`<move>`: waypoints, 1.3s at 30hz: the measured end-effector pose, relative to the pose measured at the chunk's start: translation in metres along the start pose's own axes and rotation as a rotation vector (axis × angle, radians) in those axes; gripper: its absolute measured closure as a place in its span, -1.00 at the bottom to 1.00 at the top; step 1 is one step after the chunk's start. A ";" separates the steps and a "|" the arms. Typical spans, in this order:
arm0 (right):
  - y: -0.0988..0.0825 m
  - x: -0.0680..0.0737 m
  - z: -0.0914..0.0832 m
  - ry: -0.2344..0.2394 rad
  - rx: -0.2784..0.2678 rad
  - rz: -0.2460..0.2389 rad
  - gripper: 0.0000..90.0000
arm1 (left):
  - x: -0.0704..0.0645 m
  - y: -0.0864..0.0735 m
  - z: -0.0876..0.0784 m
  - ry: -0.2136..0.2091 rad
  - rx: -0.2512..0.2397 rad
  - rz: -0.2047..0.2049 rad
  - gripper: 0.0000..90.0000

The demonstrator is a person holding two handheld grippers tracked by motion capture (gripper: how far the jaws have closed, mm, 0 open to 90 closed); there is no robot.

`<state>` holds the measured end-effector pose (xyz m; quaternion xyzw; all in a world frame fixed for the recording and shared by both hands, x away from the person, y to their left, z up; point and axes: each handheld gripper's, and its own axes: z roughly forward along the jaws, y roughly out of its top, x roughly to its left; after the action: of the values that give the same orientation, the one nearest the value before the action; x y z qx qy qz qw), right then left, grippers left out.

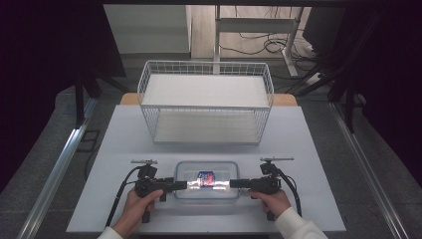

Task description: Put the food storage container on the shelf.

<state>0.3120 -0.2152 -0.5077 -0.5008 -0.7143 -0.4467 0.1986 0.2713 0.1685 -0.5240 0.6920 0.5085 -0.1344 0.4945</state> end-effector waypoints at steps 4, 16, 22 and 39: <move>-0.002 0.001 -0.003 0.003 -0.012 -0.008 -0.01 | -0.003 -0.001 -0.002 0.005 -0.010 0.017 -0.25; -0.008 0.008 -0.008 0.004 -0.027 -0.032 0.12 | -0.008 -0.007 -0.013 0.003 -0.041 0.030 -0.09; -0.010 0.011 -0.011 0.014 -0.039 -0.032 0.16 | -0.010 -0.008 -0.018 -0.004 -0.068 0.045 0.01; -0.012 0.016 -0.014 -0.014 -0.051 -0.047 0.16 | -0.018 -0.009 -0.022 0.004 -0.079 0.058 0.09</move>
<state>0.2925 -0.2189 -0.4939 -0.4920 -0.7157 -0.4656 0.1702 0.2492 0.1760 -0.5064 0.6866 0.4940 -0.0986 0.5243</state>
